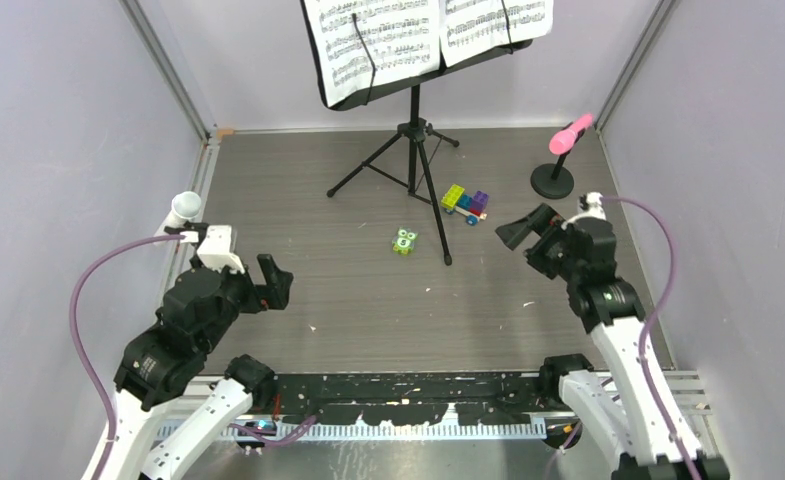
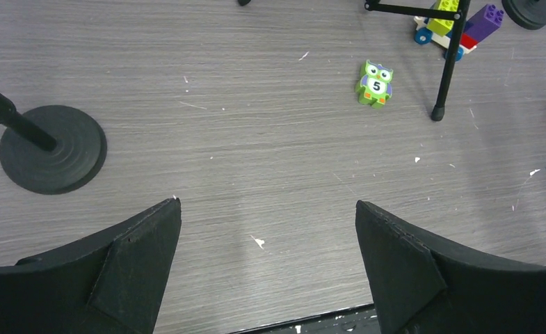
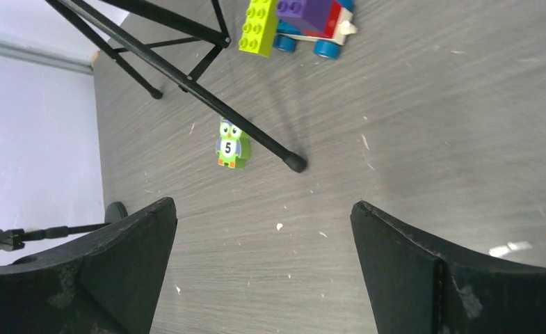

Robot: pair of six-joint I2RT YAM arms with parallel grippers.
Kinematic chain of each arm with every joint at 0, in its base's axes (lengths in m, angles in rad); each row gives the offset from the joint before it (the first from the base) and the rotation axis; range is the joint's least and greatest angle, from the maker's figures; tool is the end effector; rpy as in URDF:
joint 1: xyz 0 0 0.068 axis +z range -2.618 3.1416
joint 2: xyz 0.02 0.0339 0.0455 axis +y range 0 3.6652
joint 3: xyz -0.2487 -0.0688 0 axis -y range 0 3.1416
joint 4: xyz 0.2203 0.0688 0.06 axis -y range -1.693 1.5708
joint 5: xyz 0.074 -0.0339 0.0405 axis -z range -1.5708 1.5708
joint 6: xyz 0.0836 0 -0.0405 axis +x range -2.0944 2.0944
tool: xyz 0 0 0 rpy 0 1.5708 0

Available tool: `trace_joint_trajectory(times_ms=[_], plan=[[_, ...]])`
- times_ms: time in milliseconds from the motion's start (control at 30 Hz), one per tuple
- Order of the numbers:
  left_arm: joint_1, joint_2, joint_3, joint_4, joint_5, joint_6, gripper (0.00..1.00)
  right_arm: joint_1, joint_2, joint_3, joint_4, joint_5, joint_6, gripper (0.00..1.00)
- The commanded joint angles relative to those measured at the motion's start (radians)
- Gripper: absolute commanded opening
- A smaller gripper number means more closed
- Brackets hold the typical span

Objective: Pack up the instrument practice props

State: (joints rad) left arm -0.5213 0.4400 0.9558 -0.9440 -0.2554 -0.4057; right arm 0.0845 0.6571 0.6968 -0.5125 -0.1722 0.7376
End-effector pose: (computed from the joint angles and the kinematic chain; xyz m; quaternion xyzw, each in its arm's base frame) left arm 0.0954 -0.0305 0.3160 -0.0205 0.8369 -0.1440 0.5276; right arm 0.1782 0.0295 0.2629 0.2301 0.8194 0.2750 0.4473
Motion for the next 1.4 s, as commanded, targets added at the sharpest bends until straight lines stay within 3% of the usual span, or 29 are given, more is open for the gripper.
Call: trace_joint_trajectory(times_ms=[0, 200, 467, 667, 767, 900, 1133, 1267, 1367], plan=[[0.001, -0.010, -0.007, 0.010, -0.049, 0.020, 0.98, 0.115, 0.150, 0.037, 0.332, 0.044, -0.029, 1.00], [0.001, 0.013, -0.002, -0.007, -0.095, 0.006, 0.98, 0.373, 0.444, 0.166, 0.483, 0.196, -0.252, 1.00], [0.001, -0.005, -0.014, 0.001, -0.107, 0.005, 0.98, 0.387, 0.727, 0.306, 0.597, 0.138, -0.518, 1.00], [0.001, 0.032, -0.010, -0.003, -0.109, 0.006, 0.97, 0.388, 0.866, 0.409, 0.617, 0.135, -0.599, 0.98], [0.001, 0.034, -0.012, -0.001, -0.105, 0.007, 0.97, 0.388, 0.922, 0.436, 0.619, 0.168, -0.613, 0.88], [0.001, 0.023, -0.015, 0.000, -0.112, 0.007, 0.97, 0.388, 0.983, 0.464, 0.600, 0.163, -0.635, 0.66], [0.001, 0.018, -0.014, -0.001, -0.119, 0.005, 0.98, 0.390, 1.036, 0.435, 0.652, 0.206, -0.623, 0.57], [0.001, 0.020, -0.015, -0.001, -0.119, 0.007, 0.98, 0.412, 1.049, 0.430, 0.646, 0.231, -0.629, 0.40], [0.001, 0.022, -0.016, 0.001, -0.115, 0.008, 0.98, 0.447, 1.055, 0.412, 0.663, 0.305, -0.640, 0.35]])
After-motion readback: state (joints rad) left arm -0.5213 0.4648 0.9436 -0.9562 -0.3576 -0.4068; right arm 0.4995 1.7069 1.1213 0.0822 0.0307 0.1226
